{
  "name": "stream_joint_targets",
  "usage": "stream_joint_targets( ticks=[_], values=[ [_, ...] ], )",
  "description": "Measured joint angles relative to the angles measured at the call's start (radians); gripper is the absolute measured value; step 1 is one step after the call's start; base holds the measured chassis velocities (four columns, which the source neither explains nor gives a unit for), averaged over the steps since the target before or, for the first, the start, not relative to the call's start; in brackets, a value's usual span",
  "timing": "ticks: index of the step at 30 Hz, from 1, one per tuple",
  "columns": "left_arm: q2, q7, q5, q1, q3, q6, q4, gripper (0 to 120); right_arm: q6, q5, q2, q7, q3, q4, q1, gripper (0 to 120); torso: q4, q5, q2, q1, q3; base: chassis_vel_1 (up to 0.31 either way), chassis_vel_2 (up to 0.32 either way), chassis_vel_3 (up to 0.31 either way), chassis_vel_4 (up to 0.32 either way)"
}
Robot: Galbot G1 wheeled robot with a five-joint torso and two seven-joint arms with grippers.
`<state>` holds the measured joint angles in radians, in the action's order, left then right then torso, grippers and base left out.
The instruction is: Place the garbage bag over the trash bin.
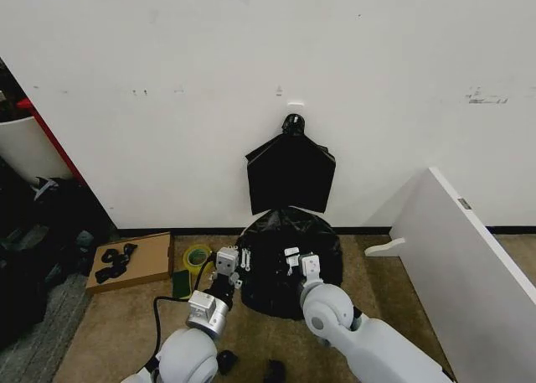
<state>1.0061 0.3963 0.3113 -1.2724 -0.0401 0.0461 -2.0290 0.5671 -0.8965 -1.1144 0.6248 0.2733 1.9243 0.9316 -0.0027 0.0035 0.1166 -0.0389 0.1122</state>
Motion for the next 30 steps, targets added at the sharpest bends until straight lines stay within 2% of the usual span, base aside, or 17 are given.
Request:
stream_joint_targets(
  ticks=[7,11,15,20,30],
  values=[
    [-0.003,-0.007,0.004,-0.004,0.000,0.003,-0.005,4,0.002,0.006,-0.019,0.000,0.022,0.001,-0.019,0,0.0001,0.0000,0.000,0.000,0.000,0.000,0.000,0.000,0.000],
    [-0.014,-0.019,-0.008,-0.016,-0.002,0.018,-0.017,4,-0.002,0.007,-0.036,0.001,0.032,-0.052,-0.054,0,0.0000,-0.0001,0.000,0.000,0.000,0.000,0.000,0.000,0.000],
    [-0.031,-0.035,-0.083,-0.033,-0.004,0.082,-0.022,4,-0.029,-0.007,-0.078,0.020,0.035,-0.156,-0.086,0,0.0001,0.0000,0.000,0.000,0.000,0.000,0.000,0.000,0.000],
    [-0.049,-0.052,-0.106,-0.050,-0.006,0.103,-0.034,4,-0.058,-0.016,-0.101,0.037,0.029,-0.218,-0.125,0,0.0001,-0.0001,0.000,0.000,0.000,0.000,0.000,0.000,0.000],
    [-0.051,-0.062,-0.078,-0.057,-0.018,0.105,-0.065,4,-0.072,0.012,-0.125,0.041,0.042,-0.264,-0.138,0,0.0000,0.0000,0.000,0.000,0.000,0.000,0.000,0.000,0.000]
  ],
)
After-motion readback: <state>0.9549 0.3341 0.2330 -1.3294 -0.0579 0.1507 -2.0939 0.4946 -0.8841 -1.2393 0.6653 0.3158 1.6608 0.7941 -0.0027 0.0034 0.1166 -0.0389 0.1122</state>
